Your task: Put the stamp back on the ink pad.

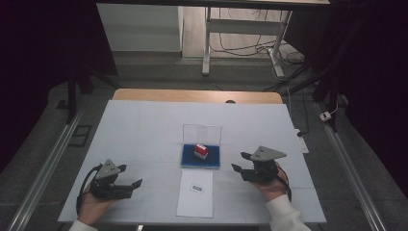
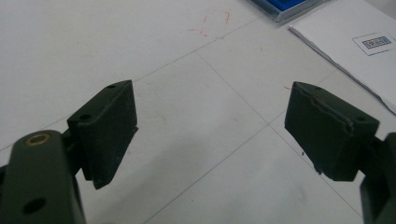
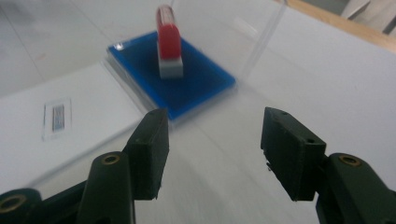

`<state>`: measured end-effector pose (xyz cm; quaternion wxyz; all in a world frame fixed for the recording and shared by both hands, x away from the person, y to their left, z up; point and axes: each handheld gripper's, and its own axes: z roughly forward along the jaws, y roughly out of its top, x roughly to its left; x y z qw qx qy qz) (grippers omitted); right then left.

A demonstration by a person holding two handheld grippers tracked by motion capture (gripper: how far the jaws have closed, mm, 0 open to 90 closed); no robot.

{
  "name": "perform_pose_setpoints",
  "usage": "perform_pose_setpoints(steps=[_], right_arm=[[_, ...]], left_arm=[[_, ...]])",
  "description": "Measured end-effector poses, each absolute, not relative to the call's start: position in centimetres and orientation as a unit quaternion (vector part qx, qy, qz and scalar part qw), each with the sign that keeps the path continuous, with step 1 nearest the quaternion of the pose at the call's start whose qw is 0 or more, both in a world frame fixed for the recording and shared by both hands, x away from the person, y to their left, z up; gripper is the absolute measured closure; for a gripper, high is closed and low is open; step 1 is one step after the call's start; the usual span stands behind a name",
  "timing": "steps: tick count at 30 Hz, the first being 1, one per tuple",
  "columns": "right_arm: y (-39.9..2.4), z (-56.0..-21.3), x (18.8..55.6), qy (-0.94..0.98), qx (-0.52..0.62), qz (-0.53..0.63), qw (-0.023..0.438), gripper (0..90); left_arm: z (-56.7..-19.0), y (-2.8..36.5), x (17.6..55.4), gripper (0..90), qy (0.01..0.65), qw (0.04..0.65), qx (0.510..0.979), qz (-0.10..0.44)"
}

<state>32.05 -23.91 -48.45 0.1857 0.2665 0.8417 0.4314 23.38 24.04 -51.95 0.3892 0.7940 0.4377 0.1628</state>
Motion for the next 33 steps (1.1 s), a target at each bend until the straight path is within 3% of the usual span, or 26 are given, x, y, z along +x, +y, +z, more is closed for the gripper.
perform_pose_setpoints(steps=[14, 33], right_arm=[[-28.8, -50.1, 30.2, 0.835, 0.296, 0.420, 0.195, 41.9], [-28.6, -50.4, 30.3, 0.840, 0.292, 0.416, 0.193, 41.8]], left_arm=[[-51.9, 23.5, 23.3, 16.9, 0.427, 0.389, 0.800, 0.163], [-52.0, 23.6, 23.3, 16.9, 0.427, 0.387, 0.801, 0.163]])
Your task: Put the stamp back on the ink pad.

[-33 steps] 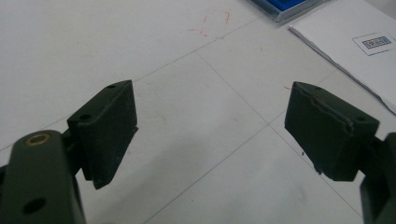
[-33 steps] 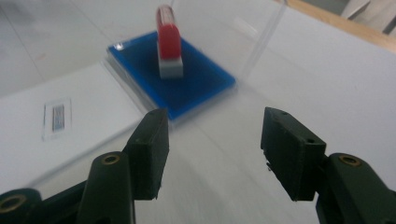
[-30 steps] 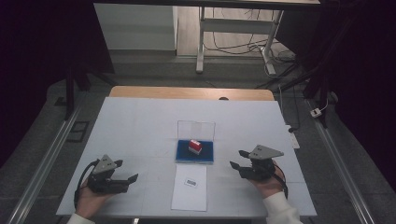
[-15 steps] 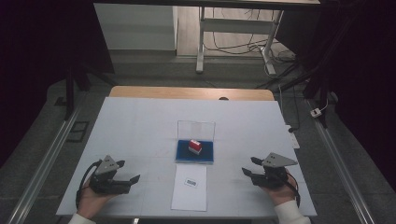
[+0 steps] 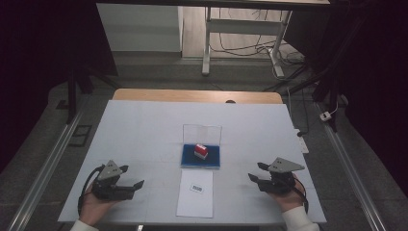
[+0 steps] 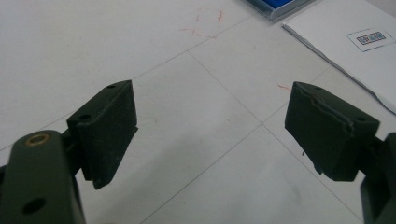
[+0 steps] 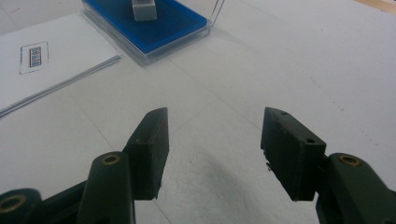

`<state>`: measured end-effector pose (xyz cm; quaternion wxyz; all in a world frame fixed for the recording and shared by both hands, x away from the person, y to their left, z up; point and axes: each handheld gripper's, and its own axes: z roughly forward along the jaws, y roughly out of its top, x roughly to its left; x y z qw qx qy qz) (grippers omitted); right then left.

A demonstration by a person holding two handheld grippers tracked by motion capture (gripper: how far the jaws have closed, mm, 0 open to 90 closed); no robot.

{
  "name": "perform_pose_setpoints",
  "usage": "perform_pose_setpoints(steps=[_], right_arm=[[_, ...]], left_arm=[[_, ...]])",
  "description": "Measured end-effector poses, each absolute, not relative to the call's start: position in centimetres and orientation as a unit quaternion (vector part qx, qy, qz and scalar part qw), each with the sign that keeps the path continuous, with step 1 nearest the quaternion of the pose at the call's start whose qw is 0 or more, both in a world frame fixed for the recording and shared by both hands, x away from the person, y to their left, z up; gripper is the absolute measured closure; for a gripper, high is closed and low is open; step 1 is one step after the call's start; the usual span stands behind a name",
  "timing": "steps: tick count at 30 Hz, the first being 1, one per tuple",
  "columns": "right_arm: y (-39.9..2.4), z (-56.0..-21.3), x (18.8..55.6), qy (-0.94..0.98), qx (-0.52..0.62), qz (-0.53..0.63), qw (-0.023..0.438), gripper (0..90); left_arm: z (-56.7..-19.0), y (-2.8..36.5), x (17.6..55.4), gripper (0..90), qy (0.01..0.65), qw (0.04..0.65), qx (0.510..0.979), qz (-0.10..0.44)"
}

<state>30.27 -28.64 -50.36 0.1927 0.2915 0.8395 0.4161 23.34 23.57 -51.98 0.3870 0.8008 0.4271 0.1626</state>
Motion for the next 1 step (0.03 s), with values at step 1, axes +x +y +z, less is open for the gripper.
perform_pose_setpoints(steps=[1], right_arm=[[-28.64, -50.35, 30.26, 0.840, 0.291, 0.416, 0.193, 41.8]], left_arm=[[-51.98, 23.58, 23.34, 17.0, 0.427, 0.387, 0.801, 0.163]])
